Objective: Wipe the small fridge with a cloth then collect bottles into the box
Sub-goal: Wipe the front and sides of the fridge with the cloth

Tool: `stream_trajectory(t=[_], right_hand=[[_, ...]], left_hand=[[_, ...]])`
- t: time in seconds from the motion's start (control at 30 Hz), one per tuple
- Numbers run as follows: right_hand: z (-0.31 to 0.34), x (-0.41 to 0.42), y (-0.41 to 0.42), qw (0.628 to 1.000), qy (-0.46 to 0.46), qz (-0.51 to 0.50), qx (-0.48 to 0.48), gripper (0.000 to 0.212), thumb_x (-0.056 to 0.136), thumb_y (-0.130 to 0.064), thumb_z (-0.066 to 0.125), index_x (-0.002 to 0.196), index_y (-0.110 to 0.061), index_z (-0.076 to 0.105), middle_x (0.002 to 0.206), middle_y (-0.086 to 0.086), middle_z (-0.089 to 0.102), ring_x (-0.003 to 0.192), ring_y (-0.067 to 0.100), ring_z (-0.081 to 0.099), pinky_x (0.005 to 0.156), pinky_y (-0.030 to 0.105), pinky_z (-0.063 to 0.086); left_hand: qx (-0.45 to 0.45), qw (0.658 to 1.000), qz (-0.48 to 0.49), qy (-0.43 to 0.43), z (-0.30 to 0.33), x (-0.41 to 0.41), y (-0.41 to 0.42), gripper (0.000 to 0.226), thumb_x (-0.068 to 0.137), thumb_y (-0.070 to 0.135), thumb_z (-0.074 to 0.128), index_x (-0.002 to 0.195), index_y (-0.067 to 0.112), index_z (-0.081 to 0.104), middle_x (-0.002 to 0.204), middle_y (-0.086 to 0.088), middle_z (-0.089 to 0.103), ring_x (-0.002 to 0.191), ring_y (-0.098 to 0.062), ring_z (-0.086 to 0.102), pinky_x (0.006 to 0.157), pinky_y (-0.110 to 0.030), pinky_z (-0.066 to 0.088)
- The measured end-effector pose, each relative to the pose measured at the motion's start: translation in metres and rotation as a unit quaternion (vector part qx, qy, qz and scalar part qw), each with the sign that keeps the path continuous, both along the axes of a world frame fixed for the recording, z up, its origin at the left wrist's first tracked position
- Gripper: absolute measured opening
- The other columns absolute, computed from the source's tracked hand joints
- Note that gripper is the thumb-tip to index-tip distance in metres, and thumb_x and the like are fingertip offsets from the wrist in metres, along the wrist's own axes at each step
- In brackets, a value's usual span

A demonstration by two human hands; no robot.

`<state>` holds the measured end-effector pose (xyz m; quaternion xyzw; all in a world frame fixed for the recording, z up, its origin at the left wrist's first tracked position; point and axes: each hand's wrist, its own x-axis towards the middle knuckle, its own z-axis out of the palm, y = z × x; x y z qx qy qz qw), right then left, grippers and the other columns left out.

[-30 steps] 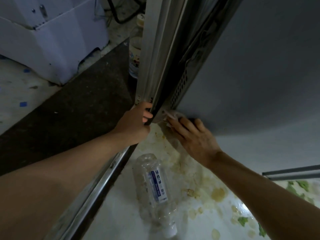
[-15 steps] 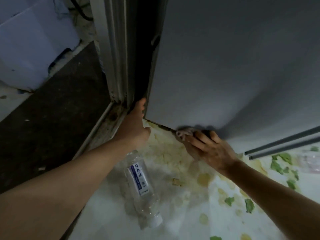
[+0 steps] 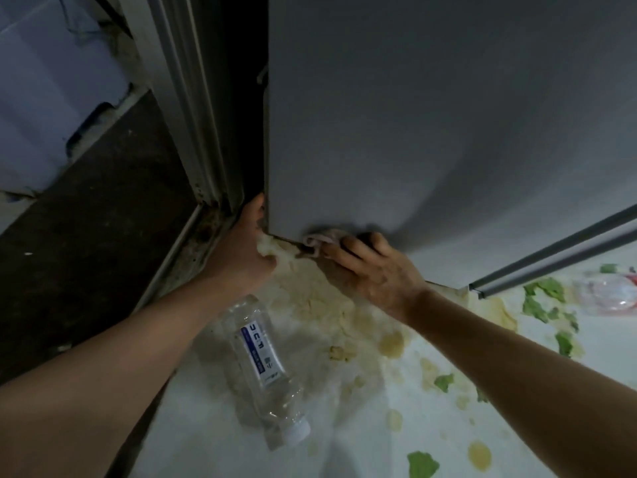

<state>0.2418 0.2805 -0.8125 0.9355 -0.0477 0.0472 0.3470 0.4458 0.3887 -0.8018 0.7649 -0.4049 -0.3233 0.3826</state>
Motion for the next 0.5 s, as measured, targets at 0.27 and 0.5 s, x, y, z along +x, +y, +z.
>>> stream_trajectory(t=[0.27, 0.5], right_hand=[[0.023, -0.141, -0.015, 0.980, 0.128, -0.149, -0.031, 0.063, 0.051, -0.005, 0.083, 0.111, -0.019, 0.071, 0.133, 0.004, 0.044, 0.110, 0.031, 0.040, 0.088, 0.043, 0.032], [0.032, -0.070, -0.001, 0.994, -0.019, -0.109, 0.010, 0.043, 0.085, -0.009, 0.045, 0.121, -0.021, 0.065, 0.131, 0.000, 0.055, 0.106, 0.025, 0.046, 0.088, 0.040, 0.032]], left_hand=[[-0.034, 0.999, 0.029, -0.012, 0.019, -0.027, 0.009, 0.081, 0.079, -0.001, 0.065, 0.143, 0.030, 0.025, 0.132, 0.014, 0.043, 0.108, -0.006, 0.052, 0.077, -0.023, 0.045], [-0.077, 0.973, -0.046, -0.212, 0.038, -0.044, 0.020, 0.068, 0.074, -0.006, 0.063, 0.135, 0.012, 0.038, 0.137, -0.011, 0.038, 0.122, -0.025, 0.044, 0.097, -0.034, 0.040]])
